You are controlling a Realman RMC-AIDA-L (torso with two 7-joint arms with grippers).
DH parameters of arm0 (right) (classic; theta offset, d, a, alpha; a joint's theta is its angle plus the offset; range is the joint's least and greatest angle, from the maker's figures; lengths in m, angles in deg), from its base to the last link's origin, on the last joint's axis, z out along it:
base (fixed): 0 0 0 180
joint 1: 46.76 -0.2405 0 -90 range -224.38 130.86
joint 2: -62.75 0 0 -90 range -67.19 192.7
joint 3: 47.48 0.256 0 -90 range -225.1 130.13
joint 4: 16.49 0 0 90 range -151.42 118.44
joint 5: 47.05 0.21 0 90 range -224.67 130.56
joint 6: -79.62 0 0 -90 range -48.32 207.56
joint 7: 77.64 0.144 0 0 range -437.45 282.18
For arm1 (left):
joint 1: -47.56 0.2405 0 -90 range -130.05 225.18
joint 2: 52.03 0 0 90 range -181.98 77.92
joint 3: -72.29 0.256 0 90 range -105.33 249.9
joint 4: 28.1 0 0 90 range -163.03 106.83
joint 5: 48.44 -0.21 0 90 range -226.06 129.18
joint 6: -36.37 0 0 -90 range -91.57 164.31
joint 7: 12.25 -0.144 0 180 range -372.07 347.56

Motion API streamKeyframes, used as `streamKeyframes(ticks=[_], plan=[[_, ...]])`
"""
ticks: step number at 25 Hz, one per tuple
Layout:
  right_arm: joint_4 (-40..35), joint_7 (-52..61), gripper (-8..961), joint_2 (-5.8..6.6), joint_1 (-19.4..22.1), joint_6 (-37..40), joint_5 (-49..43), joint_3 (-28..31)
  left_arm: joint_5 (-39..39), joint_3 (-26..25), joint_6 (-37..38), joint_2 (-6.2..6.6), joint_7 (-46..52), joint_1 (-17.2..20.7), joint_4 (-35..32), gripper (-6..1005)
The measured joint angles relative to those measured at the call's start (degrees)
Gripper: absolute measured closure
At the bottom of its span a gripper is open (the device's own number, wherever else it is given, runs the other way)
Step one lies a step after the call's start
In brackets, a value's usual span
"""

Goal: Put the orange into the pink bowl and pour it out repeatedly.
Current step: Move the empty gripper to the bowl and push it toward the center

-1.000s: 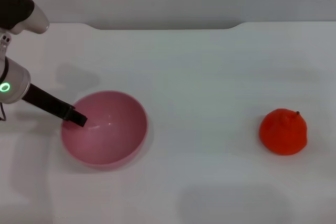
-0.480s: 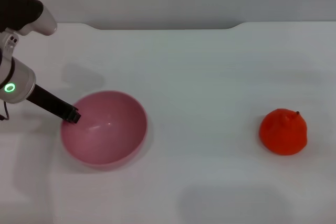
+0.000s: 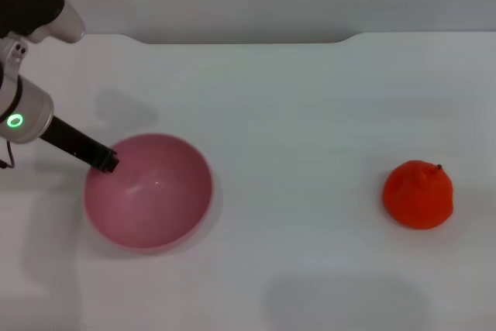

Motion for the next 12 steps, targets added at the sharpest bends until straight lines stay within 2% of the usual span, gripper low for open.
streamKeyframes(ticks=[3,5,8,10,12], plan=[[-8.4,17.5,388,2.48,1.3,4.6,-11.4,0.1,0.0,0.1,0.1,0.02,-0.2,-0.7,0.0,953],[-14.2,25.3,388,4.77,1.1,9.4,-20.6,0.4,0.0,0.3,-0.2,0.06,-0.4,-1.2,0.0,954],[-25.0,35.4,387,8.17,-1.1,16.5,-40.1,2.5,0.0,0.0,-0.4,0.13,-1.0,-1.9,-0.1,954],[-32.3,41.7,391,9.11,-3.6,20.5,-56.0,5.2,-0.1,-0.1,-0.5,0.17,-1.2,-2.6,-0.1,954],[-38.2,47.1,396,9.31,-6.5,23.1,-70.9,7.0,-0.1,-0.1,-0.5,0.26,-1.3,-3.4,-0.1,953]])
